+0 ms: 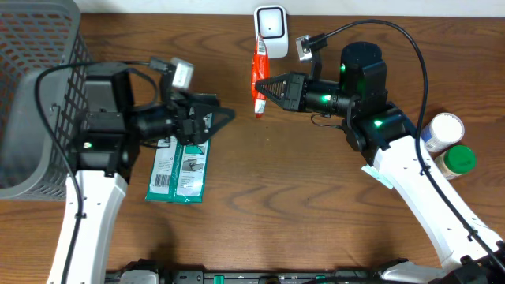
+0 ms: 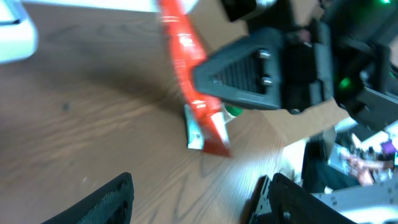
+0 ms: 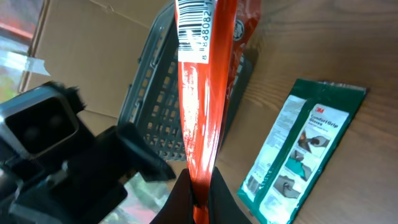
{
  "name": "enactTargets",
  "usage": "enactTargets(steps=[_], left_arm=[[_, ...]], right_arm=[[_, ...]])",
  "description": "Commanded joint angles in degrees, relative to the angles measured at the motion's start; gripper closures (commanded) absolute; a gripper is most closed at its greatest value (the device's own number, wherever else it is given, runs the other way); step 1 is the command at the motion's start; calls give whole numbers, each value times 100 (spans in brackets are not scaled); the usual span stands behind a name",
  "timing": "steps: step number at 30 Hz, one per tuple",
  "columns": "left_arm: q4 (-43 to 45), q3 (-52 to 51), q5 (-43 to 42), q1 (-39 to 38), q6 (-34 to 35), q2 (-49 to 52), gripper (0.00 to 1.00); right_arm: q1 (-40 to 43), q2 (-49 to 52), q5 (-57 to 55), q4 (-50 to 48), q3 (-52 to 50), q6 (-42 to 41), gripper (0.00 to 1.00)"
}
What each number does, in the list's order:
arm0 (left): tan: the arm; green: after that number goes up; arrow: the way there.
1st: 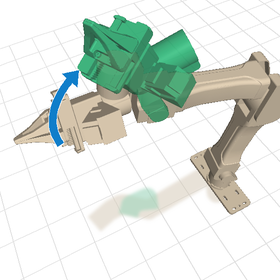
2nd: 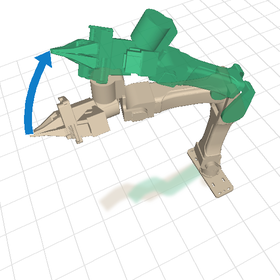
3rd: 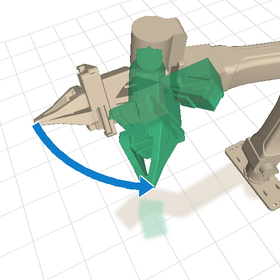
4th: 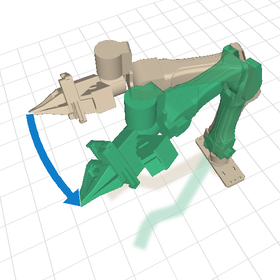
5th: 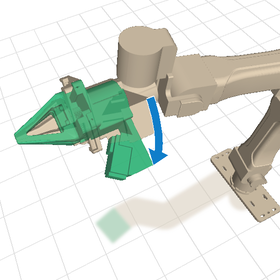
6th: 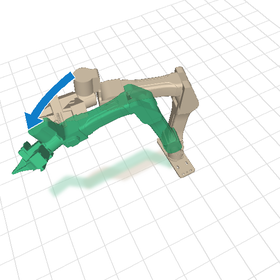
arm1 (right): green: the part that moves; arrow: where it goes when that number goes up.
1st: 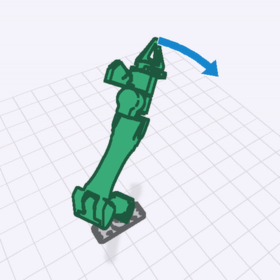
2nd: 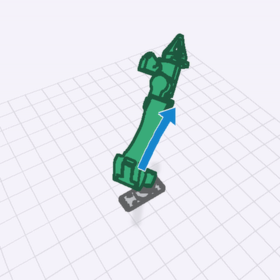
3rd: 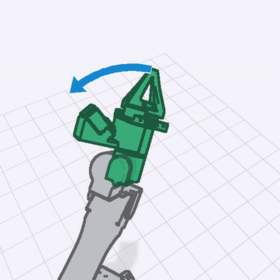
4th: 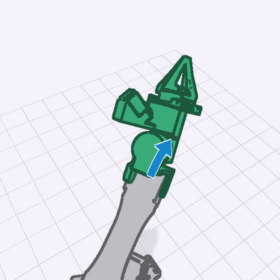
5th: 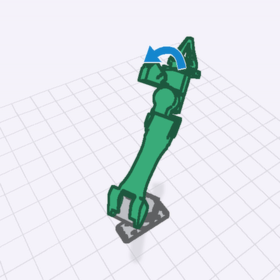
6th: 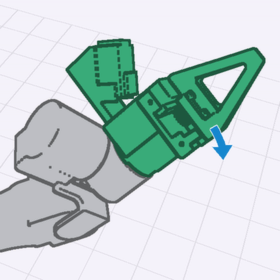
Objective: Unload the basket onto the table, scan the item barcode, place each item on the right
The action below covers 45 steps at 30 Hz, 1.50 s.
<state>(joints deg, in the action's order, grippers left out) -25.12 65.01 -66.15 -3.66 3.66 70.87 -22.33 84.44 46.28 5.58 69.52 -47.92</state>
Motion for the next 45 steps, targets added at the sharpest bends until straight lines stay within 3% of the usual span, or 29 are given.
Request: enactTargets(steps=[1, 8, 24, 30, 33, 40, 42, 45], left_arm=[[278, 74, -92, -326, -260, 66, 30], [433, 74, 997, -841, -258, 297, 31], [1012, 74, 1008, -1003, -249, 623, 37], [1154, 74, 1010, -1003, -212, 623, 57], [1180, 74, 1010, -1003, -212, 623, 61], [1198, 74, 1010, -1003, -212, 623, 81], [1200, 74, 1010, -1003, -212, 623, 91], [1202, 74, 1012, -1003, -212, 623, 93]], right_arm=[[-76, -96, 76, -48, 103, -352, 99], [-184, -96, 83, -173, 103, -396, 99], [-264, -96, 52, -192, 103, -28, 99], [-291, -94, 48, -129, 103, 197, 99], [-291, -94, 48, -127, 103, 350, 99], [-291, -94, 48, -109, 103, 393, 99], [-291, -94, 48, -107, 103, 393, 99], [-291, -94, 52, -105, 103, 398, 98]])
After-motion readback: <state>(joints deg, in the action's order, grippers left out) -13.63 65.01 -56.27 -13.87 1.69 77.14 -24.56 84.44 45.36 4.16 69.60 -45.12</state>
